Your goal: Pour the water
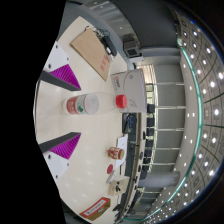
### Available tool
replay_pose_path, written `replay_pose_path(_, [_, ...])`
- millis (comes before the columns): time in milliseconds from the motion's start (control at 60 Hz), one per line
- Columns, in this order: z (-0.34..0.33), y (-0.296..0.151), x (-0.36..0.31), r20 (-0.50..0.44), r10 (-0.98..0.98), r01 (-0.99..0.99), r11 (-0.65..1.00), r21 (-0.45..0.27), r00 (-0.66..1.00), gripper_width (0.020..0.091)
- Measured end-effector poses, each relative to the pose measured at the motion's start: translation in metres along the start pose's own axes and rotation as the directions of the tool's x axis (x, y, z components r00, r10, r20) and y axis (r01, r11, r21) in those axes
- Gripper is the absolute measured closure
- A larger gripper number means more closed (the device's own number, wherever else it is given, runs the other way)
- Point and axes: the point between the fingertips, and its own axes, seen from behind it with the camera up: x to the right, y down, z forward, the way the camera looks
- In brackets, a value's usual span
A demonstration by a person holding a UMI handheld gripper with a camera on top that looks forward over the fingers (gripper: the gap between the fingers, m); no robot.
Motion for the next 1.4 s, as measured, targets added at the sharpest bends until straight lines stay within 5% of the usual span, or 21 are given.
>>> replay_pose_path(167, [0.067, -0.005, -0.017, -0.033, 0.016, -0.014, 0.998, 0.064, 0.999, 0.0303])
replay_pose_path(350, [0.11, -0.006, -0.019, -0.069, -0.007, 0.014, 0.994, 0.107, 0.998, 0.0562])
replay_pose_path(600, [0.119, -0.018, -0.026, -0.029, 0.005, -0.002, 0.994, 0.106, 1.0, 0.0737])
replay_pose_path(867, [0.131, -0.122, -0.034, 0.089, 0.146, -0.161, 0.967, 0.196, 0.985, 0.0737])
replay_pose_path(1050, [0.165, -0.239, -0.009, 0.314, 0.409, -0.487, 0.842, 0.234, 0.857, 0.0738])
replay_pose_path(1150, [0.187, -0.289, 0.013, 0.421, 0.545, -0.656, 0.733, 0.179, 0.725, 0.074])
replay_pose_path(1250, [0.227, -0.317, 0.052, 0.518, 0.708, -0.84, 0.541, 0.04, 0.48, 0.0738])
replay_pose_path(1400, [0.285, -0.326, 0.11, 0.517, 0.851, -0.971, 0.191, -0.142, 0.091, 0.0739])
